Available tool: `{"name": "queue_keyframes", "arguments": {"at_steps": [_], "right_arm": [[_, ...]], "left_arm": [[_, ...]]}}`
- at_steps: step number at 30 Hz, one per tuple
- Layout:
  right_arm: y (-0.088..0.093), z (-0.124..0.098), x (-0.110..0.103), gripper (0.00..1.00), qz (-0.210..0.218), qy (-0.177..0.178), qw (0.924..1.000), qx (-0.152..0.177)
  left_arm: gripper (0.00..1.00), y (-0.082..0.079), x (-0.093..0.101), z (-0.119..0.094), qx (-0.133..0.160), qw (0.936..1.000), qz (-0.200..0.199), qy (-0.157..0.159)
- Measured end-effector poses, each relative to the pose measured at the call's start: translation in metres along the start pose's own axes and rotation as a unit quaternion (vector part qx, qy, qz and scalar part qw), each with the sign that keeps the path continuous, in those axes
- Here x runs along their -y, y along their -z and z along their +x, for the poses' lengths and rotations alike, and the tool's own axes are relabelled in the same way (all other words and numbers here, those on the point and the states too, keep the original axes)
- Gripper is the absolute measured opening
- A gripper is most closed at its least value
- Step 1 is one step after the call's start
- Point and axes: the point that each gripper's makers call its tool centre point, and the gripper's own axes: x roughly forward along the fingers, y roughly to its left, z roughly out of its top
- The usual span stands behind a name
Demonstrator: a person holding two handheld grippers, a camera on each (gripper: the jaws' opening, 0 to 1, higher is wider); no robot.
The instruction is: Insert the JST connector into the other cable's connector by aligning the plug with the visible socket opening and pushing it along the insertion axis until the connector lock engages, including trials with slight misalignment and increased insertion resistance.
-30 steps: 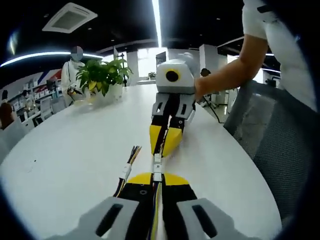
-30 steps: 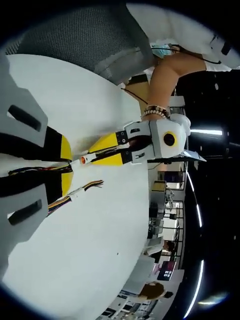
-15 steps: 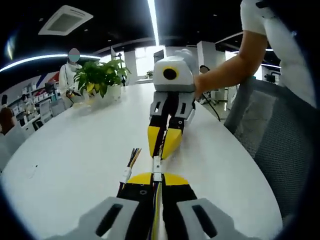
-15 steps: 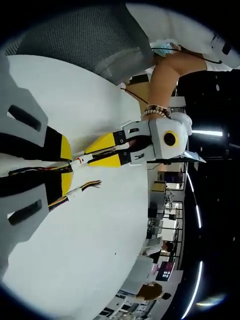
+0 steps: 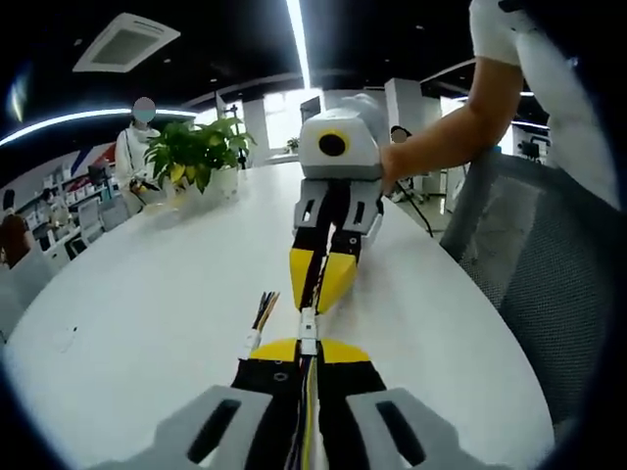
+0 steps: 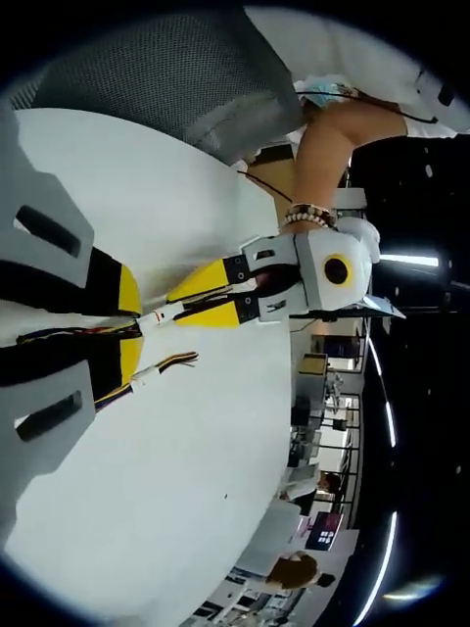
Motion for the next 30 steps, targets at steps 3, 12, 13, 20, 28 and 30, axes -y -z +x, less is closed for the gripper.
{"name": "queue_keyframes", "arguments": {"at_steps": [3,12,13,20,28,30], "right_arm": [[0.0023,0.0002,0.0021,0.02,-0.004,0.000,1.0000,-0.005],[0.0039,0.0004,0.0020,0.02,-0.001,0.000,1.0000,-0.010],[0.0035,0.0002,0.0019,0.02,0.001,0.000,1.0000,-0.008],[-0.0021,-0.0022,0.0038,0.02,0.025,0.002,0.9996,0.011],[-0.0013,-0.0009,0.0001,0.02,0.021,-0.001,0.9998,0.006],[-0.0019,-0.0011,0.0002,0.02,0.022,0.000,0.9997,0.007]], "left_arm": [[0.00,-0.0004,0.0002,-0.0001,0.001,1.0000,0.001,0.001],[0.00,-0.0007,-0.0004,0.0010,-0.001,1.0000,0.004,0.001],[0.00,0.0001,-0.0005,0.0012,-0.002,1.0000,0.003,0.001],[0.00,-0.0034,-0.0038,-0.0019,0.011,0.9999,-0.007,-0.006],[0.00,-0.0015,-0.0015,-0.0013,0.004,1.0000,-0.001,-0.003],[0.00,-0.0015,-0.0018,-0.0015,0.003,1.0000,0.003,-0.004]]}}
